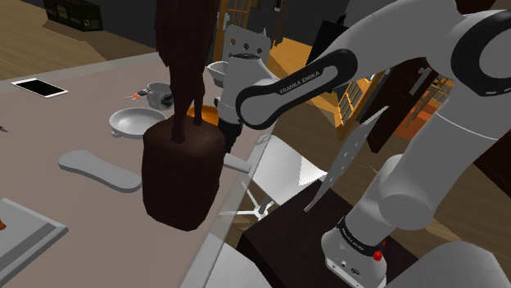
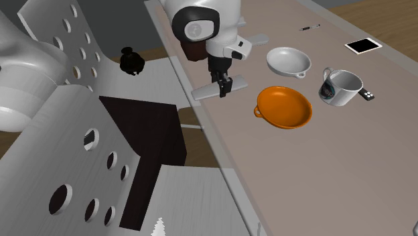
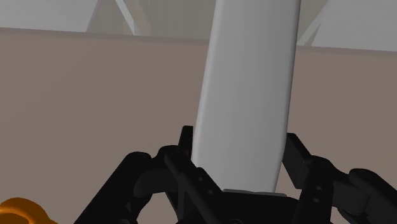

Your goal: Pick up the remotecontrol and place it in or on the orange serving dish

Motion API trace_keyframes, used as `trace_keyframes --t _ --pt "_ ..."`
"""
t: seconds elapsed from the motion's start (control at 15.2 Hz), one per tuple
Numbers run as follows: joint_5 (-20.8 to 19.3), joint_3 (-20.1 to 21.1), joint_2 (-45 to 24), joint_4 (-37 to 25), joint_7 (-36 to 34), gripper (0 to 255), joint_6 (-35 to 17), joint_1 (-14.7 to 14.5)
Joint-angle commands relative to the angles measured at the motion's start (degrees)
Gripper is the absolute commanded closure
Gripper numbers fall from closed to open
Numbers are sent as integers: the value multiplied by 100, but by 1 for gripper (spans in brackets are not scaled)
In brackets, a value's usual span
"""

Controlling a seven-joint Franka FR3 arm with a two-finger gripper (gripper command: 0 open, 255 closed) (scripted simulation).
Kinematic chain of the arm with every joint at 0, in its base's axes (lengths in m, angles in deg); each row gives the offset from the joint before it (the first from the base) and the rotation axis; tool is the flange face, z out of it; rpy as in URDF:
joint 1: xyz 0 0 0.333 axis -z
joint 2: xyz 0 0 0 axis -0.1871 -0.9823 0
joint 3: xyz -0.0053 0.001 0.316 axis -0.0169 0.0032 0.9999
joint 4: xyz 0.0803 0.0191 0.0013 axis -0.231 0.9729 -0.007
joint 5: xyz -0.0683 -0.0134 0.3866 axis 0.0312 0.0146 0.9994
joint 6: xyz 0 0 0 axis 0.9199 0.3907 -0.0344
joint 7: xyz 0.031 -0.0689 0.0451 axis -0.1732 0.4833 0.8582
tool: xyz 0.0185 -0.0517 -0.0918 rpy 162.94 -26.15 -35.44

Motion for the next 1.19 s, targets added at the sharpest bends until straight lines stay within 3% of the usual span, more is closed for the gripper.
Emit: trace_keyframes --t 0.0,1.12 --pt "24 -1 77 -44 20 255 119 1" --pt "209 -41 826 -657 154 255 1464 2"
